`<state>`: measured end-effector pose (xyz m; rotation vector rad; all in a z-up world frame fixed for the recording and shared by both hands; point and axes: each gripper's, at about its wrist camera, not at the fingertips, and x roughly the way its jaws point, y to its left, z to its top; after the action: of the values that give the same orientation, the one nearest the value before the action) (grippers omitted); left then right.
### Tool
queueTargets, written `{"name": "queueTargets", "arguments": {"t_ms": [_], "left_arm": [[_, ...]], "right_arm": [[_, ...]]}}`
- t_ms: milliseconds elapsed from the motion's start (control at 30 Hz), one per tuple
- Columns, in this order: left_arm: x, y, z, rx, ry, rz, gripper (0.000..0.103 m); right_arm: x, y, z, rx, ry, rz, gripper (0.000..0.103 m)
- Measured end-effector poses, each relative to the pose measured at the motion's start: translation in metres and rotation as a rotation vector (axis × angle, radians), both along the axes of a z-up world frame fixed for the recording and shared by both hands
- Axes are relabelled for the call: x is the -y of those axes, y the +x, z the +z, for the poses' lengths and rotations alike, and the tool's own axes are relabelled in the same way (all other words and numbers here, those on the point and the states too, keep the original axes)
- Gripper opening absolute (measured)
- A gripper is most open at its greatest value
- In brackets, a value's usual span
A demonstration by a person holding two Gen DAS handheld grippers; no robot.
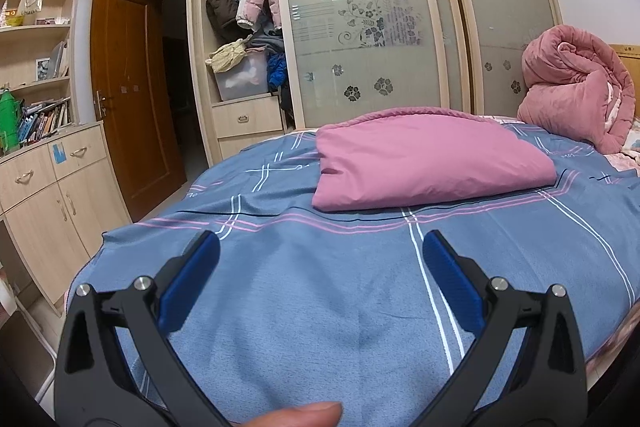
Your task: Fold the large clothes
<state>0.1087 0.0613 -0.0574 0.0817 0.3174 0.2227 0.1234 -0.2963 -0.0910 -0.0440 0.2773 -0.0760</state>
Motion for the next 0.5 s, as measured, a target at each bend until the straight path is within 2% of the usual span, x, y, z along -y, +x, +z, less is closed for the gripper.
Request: {"name": "queueTargets", "arguments": {"t_ms": [500], "left_arm": [[0.0023,0.0009,0.0004,-0.004,0.004,-0.002,0.101]], "right_arm": [[0.0,0.0013,-0.0014,-0.003,0.0,0.001,0.102]]}}
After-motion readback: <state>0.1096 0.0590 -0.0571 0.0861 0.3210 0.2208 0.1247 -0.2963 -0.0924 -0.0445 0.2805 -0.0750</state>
